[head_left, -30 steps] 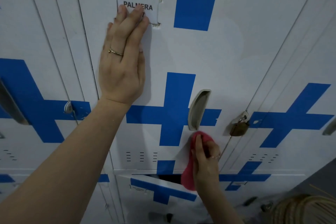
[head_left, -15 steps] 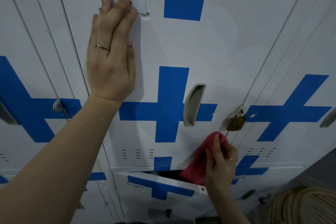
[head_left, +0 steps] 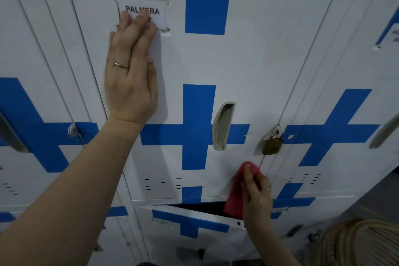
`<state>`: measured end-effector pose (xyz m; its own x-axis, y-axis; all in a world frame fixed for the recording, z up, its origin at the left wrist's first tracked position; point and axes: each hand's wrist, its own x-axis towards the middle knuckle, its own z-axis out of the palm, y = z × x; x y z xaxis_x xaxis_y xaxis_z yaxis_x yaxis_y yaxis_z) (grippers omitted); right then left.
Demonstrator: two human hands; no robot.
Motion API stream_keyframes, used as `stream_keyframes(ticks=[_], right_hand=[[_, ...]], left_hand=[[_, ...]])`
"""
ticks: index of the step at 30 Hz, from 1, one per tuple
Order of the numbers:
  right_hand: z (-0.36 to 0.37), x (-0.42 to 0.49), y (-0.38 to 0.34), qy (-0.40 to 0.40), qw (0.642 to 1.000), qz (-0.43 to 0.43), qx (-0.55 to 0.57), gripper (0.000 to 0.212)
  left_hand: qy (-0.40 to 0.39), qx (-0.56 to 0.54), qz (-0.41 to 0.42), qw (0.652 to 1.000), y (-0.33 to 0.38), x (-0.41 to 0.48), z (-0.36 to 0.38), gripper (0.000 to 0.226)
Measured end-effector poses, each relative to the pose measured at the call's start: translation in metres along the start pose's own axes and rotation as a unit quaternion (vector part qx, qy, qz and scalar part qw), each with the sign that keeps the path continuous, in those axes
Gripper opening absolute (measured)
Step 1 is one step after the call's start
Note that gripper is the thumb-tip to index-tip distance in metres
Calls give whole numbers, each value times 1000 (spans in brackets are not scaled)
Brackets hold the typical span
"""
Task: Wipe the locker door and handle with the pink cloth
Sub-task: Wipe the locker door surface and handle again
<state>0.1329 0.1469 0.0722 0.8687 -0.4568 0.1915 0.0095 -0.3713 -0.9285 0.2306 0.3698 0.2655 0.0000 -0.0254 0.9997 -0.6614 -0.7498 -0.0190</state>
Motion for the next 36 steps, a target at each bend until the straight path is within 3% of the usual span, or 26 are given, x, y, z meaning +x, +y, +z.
stream_keyframes(ticks=[3,4,7,8,10,14,15,17,18,20,23,25,27,30,36], right_hand=[[-13,-2,8,-136,990,4,-31,37],[-16,0,13,-148,988,10,-51,39],[-19,5,21,12,994,5,-108,48],[-17,7,20,34,990,-15,-140,50],[-9,1,13,-5,976,-76,-204,58],[1,0,29,-144,943,-137,-266,133],[0,3,31,-129,933,-178,-285,132],[-4,5,19,-73,941,-224,-241,91],[-4,5,13,-53,956,-204,-203,68],[-4,8,19,15,960,-184,-212,52],[3,1,12,41,938,-205,-277,54],[7,-4,1,-2,939,-223,-262,66],[7,5,-7,25,925,-273,-263,79],[13,15,-36,79,924,-307,-214,63],[19,7,-55,120,982,-139,-39,64]], left_hand=[[-1,-2,-2,1000,-1,-1,-1,34],[-3,-3,0,1000,-1,-1,-1,35],[-6,1,5,1000,-2,-1,-1,36],[-6,0,3,1000,-2,-2,0,37],[-4,-2,-3,1000,-2,-2,0,39],[5,-1,10,1000,-3,-3,1,40],[7,0,13,1000,-3,-3,1,41],[13,3,17,1000,-2,-3,1,41],[14,4,18,1000,-2,-3,2,41],[16,5,21,1000,-2,-4,2,40],[18,2,19,1000,-2,-3,2,40],[17,6,23,1000,-2,-3,2,40],[17,10,26,999,-1,-3,2,39],[14,7,21,1000,-2,-3,2,39],[7,-1,5,1000,-3,-4,2,39]])
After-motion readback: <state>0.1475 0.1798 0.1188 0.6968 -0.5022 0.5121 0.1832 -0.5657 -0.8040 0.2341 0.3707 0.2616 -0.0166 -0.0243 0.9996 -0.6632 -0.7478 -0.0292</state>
